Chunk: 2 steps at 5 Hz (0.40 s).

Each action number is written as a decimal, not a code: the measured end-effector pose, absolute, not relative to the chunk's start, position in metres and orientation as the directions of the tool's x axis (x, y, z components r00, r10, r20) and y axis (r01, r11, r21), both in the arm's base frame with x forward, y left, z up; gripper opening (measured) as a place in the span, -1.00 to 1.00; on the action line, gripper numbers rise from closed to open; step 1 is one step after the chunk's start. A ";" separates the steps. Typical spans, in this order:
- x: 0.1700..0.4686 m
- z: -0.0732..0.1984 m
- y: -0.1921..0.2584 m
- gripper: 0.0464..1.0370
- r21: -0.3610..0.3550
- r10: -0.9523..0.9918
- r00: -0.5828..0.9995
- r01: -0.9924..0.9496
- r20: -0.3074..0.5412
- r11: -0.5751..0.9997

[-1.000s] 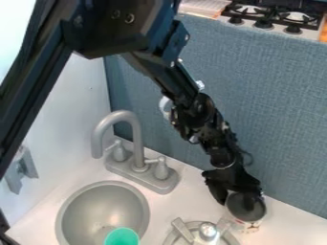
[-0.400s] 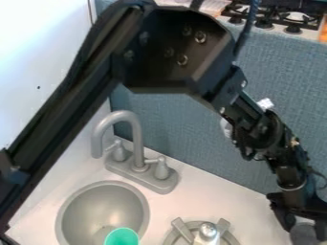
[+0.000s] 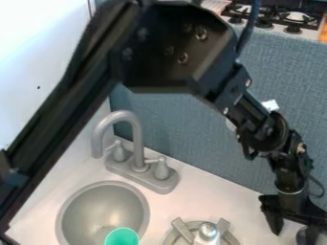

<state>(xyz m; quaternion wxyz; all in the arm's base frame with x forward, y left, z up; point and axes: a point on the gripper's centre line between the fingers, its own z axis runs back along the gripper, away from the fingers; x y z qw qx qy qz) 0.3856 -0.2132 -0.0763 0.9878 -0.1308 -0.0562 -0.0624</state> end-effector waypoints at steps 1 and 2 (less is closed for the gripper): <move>0.381 -0.041 -0.206 0.93 -0.150 -0.105 0.980 0.130 0.168 0.980; 0.360 -0.016 -0.202 0.93 -0.088 -0.104 0.983 0.119 0.152 0.989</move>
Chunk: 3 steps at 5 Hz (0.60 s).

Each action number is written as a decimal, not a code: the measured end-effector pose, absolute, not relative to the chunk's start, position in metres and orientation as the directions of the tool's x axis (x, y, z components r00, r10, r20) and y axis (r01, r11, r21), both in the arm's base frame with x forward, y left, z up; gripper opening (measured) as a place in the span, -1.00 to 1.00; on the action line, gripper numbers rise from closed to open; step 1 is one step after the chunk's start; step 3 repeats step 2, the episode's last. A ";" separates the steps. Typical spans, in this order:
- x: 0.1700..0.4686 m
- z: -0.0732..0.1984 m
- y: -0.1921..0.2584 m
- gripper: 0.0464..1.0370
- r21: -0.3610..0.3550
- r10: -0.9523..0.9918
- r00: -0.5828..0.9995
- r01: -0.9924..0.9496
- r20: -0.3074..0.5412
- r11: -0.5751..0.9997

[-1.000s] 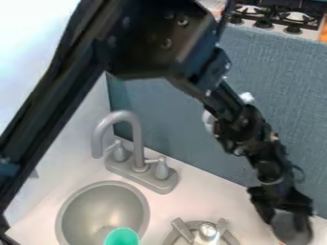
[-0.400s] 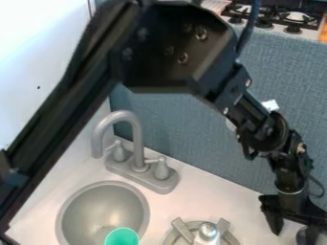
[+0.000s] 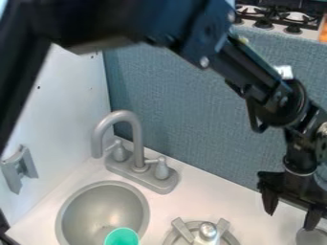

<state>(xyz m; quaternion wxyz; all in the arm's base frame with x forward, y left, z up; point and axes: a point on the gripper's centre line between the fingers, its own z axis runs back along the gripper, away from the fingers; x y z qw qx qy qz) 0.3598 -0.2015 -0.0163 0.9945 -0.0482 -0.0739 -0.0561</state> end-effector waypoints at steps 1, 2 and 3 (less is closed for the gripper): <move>0.322 0.002 -0.203 0.93 -0.056 -0.146 0.987 0.150 0.062 0.987; 0.282 0.018 -0.209 0.93 -0.004 -0.196 0.980 0.196 0.020 0.981; 0.282 0.018 -0.209 0.93 -0.004 -0.196 0.980 0.196 0.020 0.981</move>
